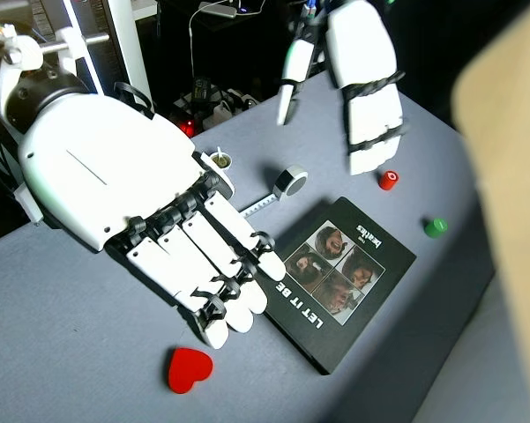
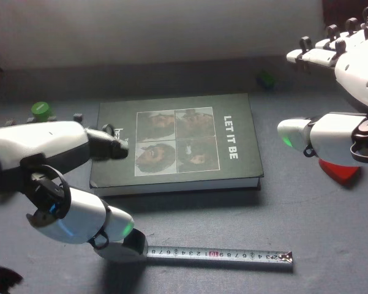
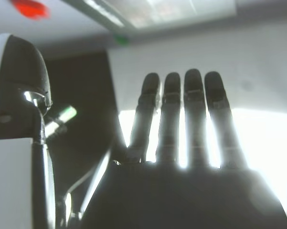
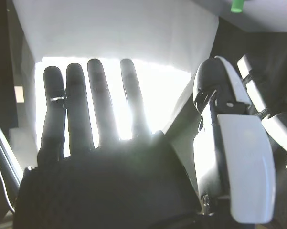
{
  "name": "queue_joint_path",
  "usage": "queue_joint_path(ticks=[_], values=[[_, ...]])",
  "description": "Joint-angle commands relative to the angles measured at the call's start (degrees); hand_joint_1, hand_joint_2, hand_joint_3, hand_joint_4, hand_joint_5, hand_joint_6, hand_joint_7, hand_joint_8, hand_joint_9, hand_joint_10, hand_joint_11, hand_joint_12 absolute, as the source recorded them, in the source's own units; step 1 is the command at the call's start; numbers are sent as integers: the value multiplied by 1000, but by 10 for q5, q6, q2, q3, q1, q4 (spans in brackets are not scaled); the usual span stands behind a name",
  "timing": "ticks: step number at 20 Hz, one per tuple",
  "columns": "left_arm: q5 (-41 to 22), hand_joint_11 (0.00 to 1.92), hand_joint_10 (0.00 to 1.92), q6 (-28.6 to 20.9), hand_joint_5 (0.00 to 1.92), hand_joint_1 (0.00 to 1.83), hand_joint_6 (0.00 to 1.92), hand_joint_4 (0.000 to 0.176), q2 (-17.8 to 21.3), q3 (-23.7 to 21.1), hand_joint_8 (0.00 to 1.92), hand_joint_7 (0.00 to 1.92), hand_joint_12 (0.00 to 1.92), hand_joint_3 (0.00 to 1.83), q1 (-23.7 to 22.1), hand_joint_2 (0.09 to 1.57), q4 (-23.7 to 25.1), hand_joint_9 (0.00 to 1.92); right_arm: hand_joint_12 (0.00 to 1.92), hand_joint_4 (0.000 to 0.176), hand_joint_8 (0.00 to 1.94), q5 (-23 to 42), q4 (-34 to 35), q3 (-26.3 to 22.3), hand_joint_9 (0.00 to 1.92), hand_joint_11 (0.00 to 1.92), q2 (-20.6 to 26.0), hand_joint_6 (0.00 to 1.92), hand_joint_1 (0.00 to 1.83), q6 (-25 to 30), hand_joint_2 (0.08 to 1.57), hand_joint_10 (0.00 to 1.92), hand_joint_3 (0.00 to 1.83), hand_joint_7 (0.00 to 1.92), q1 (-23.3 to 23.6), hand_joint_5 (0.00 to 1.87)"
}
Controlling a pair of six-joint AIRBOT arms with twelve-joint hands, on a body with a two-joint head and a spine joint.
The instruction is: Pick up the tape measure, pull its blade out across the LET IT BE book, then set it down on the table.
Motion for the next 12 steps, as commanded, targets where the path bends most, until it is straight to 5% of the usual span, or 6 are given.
queue_joint_path(ticks=[1,6,9,12], values=[[5,0,6,-43,260,817,5,0,-3,-3,6,275,539,6,4,1060,16,234,793,107,3,11,-49,-2,233,0,2,1,93,4,1158,4,0,252,7,190],[32,0,6,-240,305,865,4,0,-5,-12,6,322,574,3,73,1081,72,269,841,107,1,11,-49,-2,244,0,2,1,91,4,1165,2,2,255,7,194],[97,0,1,-383,310,868,4,0,-5,-8,4,323,574,3,130,1082,198,261,841,105,1,11,-49,-4,259,0,2,5,90,4,1165,7,1,256,7,205],[118,0,3,-652,310,879,3,0,-5,-10,3,324,577,3,206,1084,434,266,844,104,8,12,-49,-4,266,0,2,8,91,4,1166,8,1,273,6,218]])
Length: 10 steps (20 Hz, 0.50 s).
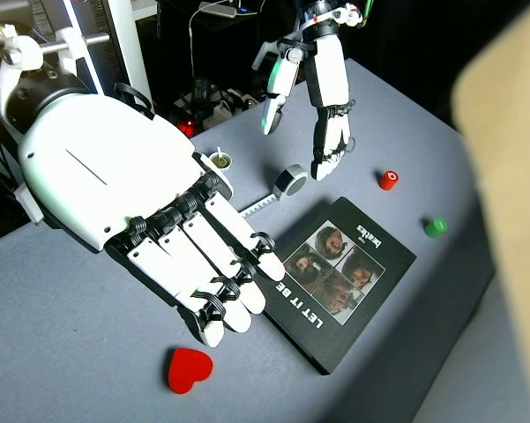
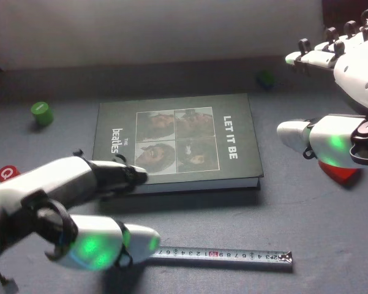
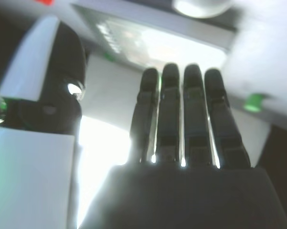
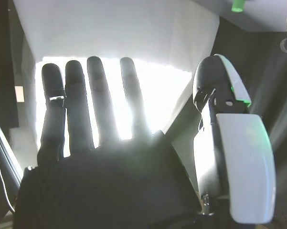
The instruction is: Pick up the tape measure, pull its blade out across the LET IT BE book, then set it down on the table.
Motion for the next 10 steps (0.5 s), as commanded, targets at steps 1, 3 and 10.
queue_joint_path(ticks=[1,3,10], values=[[-8,0,2,-44,311,883,3,0,-2,-2,1,318,578,2,3,1083,62,266,844,105,6,12,-50,-2,260,0,2,5,92,3,1168,5,2,270,6,211],[-37,0,1,-166,312,890,3,0,-4,-1,1,317,586,0,51,1079,172,263,840,105,6,12,-52,-2,257,0,2,1,91,4,1174,3,4,273,8,202],[-133,0,1,-382,305,894,0,0,-64,38,0,311,606,0,136,1075,339,269,796,88,1,10,-54,-2,227,0,1,0,93,7,1170,3,0,270,9,192]])
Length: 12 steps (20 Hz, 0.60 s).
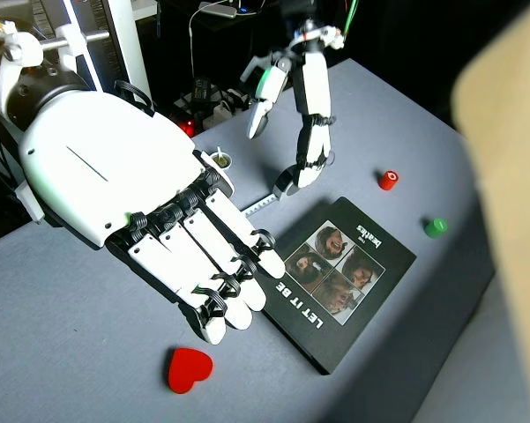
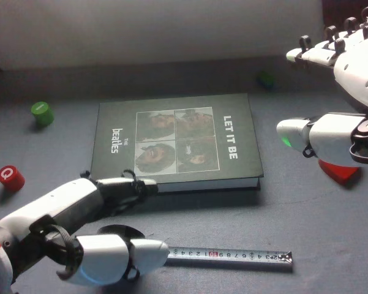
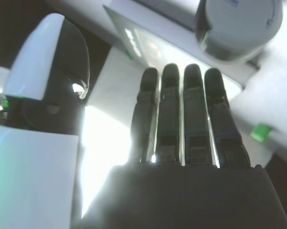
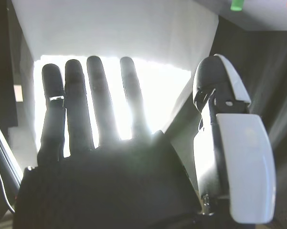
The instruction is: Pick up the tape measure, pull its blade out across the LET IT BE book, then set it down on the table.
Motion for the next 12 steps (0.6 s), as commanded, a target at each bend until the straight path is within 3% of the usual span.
queue_joint_path(ticks=[1,3,12], values=[[-63,0,0,-11,304,895,0,0,-4,4,0,303,607,0,-3,1074,24,264,835,87,3,9,-50,-2,240,0,1,0,91,4,1171,5,0,280,9,191],[-85,0,0,-22,304,896,0,0,-17,13,0,299,607,0,0,1073,46,260,818,87,2,9,-50,-2,238,0,1,0,92,5,1174,2,1,283,10,191],[-121,0,0,-58,326,915,4,0,-41,29,0,318,624,0,37,1068,55,266,768,87,0,10,-51,-2,241,0,1,2,90,5,1177,0,1,298,12,199]])
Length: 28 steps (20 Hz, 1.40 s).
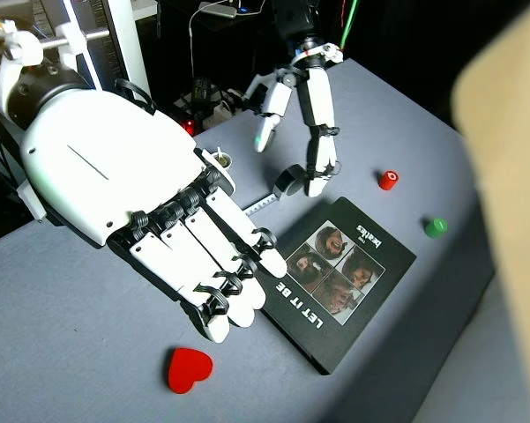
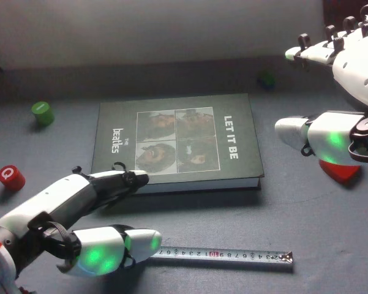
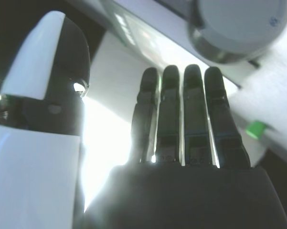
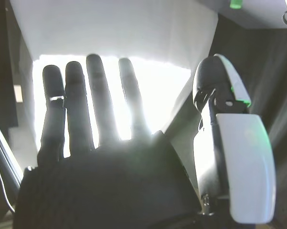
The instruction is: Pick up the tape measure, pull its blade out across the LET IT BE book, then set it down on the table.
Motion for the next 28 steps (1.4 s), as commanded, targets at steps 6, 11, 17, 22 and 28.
queue_joint_path(ticks=[6,11,17,22,28], values=[[-77,0,1,-30,315,922,1,0,-22,20,1,314,663,0,25,1063,56,269,771,88,3,12,-51,-2,240,0,2,0,90,3,1179,2,1,291,11,197],[-103,21,4,-49,351,921,0,0,-32,38,0,347,680,0,56,1064,74,296,802,87,6,12,-51,-2,241,0,2,4,87,4,1185,2,1,279,11,208],[-110,0,0,-47,327,934,2,0,-41,58,2,316,669,1,80,1066,98,278,735,87,0,13,-51,-2,219,0,2,1,77,6,1189,0,1,290,11,216],[-123,0,0,-37,328,936,2,0,-47,64,5,326,670,1,97,1067,104,278,810,86,1,13,-51,-2,220,0,2,3,76,10,1190,3,0,287,10,229],[-132,2,4,-9,339,947,2,0,-51,77,8,349,688,2,103,1072,98,291,786,87,2,13,-51,-2,233,0,2,0,78,10,1189,5,0,277,11,206]])
